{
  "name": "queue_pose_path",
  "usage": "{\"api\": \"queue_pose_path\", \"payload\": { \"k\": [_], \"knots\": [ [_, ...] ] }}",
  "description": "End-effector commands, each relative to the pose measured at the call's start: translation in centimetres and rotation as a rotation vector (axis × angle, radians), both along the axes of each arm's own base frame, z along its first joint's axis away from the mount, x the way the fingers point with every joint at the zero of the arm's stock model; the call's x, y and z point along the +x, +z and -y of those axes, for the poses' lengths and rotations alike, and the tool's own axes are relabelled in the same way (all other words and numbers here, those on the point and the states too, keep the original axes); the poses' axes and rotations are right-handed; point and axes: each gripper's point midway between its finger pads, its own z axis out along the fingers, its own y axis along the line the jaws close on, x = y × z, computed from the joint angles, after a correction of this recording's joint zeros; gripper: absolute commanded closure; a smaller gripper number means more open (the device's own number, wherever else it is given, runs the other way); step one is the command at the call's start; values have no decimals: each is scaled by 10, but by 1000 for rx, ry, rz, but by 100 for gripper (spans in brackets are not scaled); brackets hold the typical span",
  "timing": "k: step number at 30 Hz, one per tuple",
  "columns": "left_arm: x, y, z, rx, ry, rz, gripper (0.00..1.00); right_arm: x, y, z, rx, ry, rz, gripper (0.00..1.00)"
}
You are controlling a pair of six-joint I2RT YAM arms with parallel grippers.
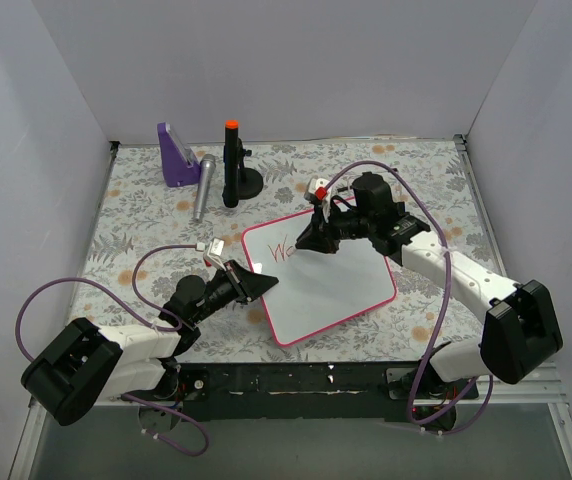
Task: Write a sentence on the whiteboard
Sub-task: Write on the whiteboard with the whiteboard marker without the cap.
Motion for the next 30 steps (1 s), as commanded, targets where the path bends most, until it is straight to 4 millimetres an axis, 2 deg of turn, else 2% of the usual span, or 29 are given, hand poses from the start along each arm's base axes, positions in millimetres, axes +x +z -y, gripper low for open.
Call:
{"api": "queue_pose_path", "payload": {
  "k": [1, 21, 30],
  "knots": [
    [-1, 47, 3, -92, -17, 159, 100, -7, -1, 6, -17, 6, 26, 99],
    [-2, 47, 4, -90, -19, 164, 100, 16, 7, 10, -34, -62, 64, 99],
    [-2, 46, 4, -88, -21, 162, 100, 31, 19, 9, -17, -88, 87, 99]
  ]
}}
